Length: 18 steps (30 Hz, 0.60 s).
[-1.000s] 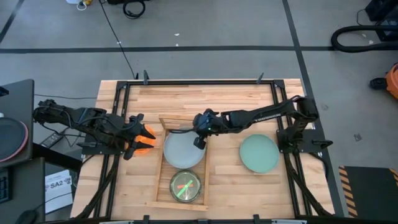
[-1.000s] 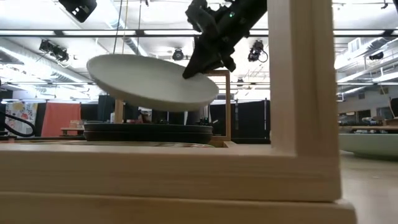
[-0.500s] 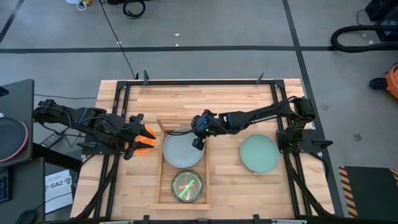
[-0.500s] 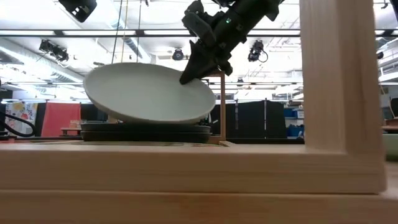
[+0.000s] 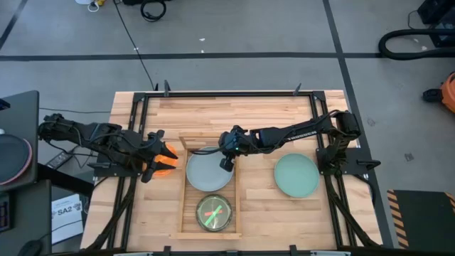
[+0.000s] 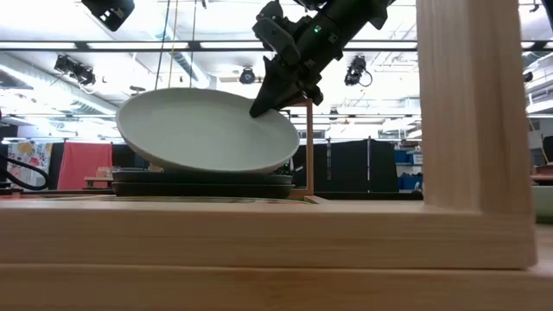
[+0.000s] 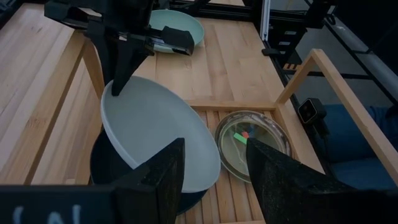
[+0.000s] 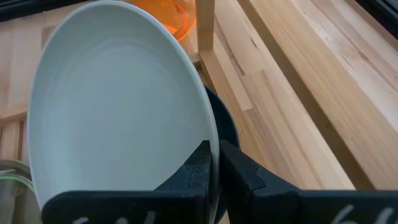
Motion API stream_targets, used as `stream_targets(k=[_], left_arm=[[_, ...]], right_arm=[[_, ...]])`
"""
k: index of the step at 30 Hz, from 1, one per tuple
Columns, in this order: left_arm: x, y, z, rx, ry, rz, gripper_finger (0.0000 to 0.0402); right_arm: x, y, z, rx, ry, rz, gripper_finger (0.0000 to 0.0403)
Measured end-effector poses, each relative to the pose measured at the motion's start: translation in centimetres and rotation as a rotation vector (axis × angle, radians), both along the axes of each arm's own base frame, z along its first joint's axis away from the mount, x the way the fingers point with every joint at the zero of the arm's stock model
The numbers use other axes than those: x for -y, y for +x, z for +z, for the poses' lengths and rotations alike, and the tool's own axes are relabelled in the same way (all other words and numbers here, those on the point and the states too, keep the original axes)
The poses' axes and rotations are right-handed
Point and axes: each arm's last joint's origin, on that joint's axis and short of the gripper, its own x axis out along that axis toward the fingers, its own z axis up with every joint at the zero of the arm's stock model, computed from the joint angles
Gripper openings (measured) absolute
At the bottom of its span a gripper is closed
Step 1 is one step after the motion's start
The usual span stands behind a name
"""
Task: Place and stack plates onto a shelf
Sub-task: Stack the big gray plate on top of the big black plate on the shelf
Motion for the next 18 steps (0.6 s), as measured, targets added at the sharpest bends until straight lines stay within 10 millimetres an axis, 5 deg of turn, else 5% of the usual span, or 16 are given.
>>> stream_targets(k=[18], left_arm=[[0.00, 0.00, -0.01, 0.000, 0.000, 0.000, 0.0176]], right_arm=[[0.00, -0.01, 0.03, 0.001, 0.000, 0.000, 0.0076]])
